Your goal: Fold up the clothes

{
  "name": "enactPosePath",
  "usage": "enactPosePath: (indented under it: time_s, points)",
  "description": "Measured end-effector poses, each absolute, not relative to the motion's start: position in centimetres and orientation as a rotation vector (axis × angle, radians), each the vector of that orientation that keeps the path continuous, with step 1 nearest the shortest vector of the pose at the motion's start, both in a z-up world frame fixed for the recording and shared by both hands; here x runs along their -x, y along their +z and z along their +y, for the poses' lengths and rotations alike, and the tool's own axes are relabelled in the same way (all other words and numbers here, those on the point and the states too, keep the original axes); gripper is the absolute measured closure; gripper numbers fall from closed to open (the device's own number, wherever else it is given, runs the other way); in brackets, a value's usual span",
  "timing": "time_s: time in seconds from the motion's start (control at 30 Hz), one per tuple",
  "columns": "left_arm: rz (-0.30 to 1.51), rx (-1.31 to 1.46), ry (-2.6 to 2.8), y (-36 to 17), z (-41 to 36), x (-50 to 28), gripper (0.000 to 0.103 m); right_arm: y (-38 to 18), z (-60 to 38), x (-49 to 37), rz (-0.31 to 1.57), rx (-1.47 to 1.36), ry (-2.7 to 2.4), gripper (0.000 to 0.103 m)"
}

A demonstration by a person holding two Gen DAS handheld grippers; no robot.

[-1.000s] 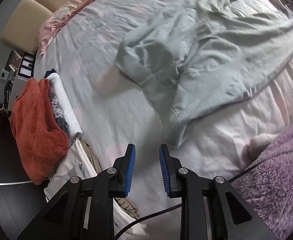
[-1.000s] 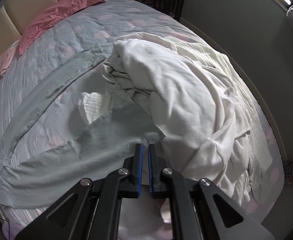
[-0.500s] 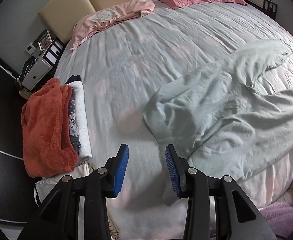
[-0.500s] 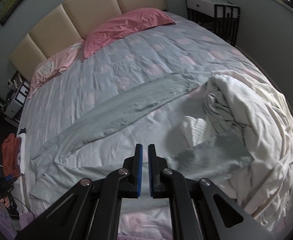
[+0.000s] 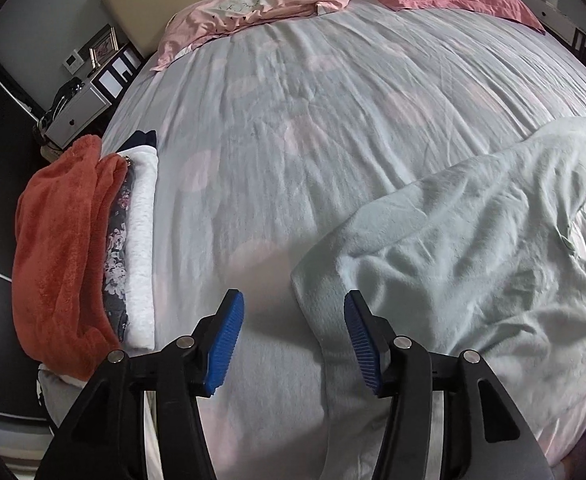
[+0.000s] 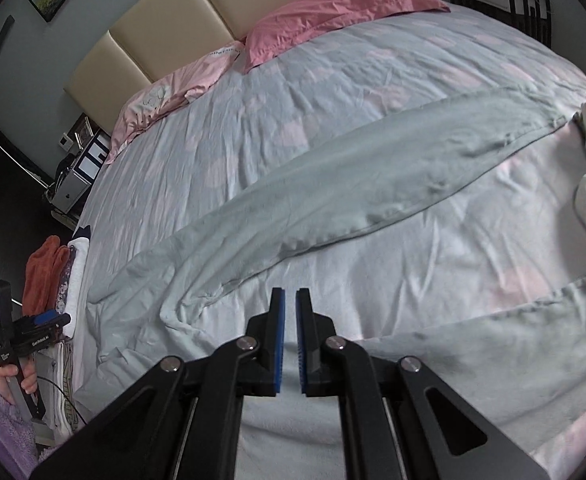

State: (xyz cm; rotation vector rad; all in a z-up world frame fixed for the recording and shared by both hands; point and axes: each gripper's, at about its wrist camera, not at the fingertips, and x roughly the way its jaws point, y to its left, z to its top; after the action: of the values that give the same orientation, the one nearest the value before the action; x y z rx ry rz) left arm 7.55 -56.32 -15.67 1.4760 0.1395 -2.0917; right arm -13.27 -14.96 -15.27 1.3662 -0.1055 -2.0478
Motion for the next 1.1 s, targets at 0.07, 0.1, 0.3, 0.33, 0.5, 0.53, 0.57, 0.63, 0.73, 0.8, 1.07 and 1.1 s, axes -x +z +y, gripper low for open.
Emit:
enactPosePath:
  time_s: [0.07,0.1,0.3,0.33,0.5,0.53,0.57,0.63,0.73,0.8,1.07,1.1]
  points:
    - [0.191,-1.479,-2.087,-16.8,-57.5,-6.6,0.049,-17.3,-15.5,12.9,-0.112,-1.395,-2.032,0.097]
    - [0.220,-1.482,-2.084,-17.4,-57.9,-6.2,0.049,-18.2,-15.7,12.8,-0.113,-1.415,-2.025,0.096]
    - [0.324,-1.445,-2.074,-18.9,-57.7,-5.2,0.050,-19.8,-18.2,11.9,0.049,-1.381,-2.018,0.095]
    - [0.336,-1.435,-2.072,-19.1,-57.5,-5.1,0.052,-20.0,-18.5,11.9,0.074,-1.374,-2.028,0.095]
    - [0.395,-1.386,-2.063,-19.7,-56.6,-4.5,0.086,-20.5,-19.0,11.7,0.121,-1.387,-1.998,0.095]
    - [0.400,-1.368,-2.067,-19.4,-56.2,-4.5,0.088,-20.5,-19.0,11.7,0.120,-1.390,-1.988,0.095]
    - [0.393,-1.341,-2.077,-18.7,-55.6,-4.5,0.088,-20.5,-19.0,11.7,0.121,-1.391,-1.984,0.095]
    - [0.354,-1.286,-2.108,-16.9,-53.9,-4.6,0.089,-20.4,-18.9,11.6,0.118,-1.395,-1.976,0.095]
    - [0.311,-1.228,-2.191,-14.2,-50.7,-4.5,0.089,-20.5,-18.4,11.5,0.111,-1.416,-1.965,0.095]
    - [0.292,-1.216,-2.258,-12.9,-48.6,-4.2,0.089,-20.5,-18.2,11.5,0.103,-1.433,-1.959,0.095]
    - [0.231,-1.455,-2.337,-16.2,-42.5,-2.0,0.089,-20.7,-17.8,11.7,0.083,-1.461,-1.950,0.095]
    - [0.223,-1.492,-2.340,-16.9,-41.8,-1.8,0.089,-20.7,-17.9,11.7,0.085,-1.462,-1.949,0.095]
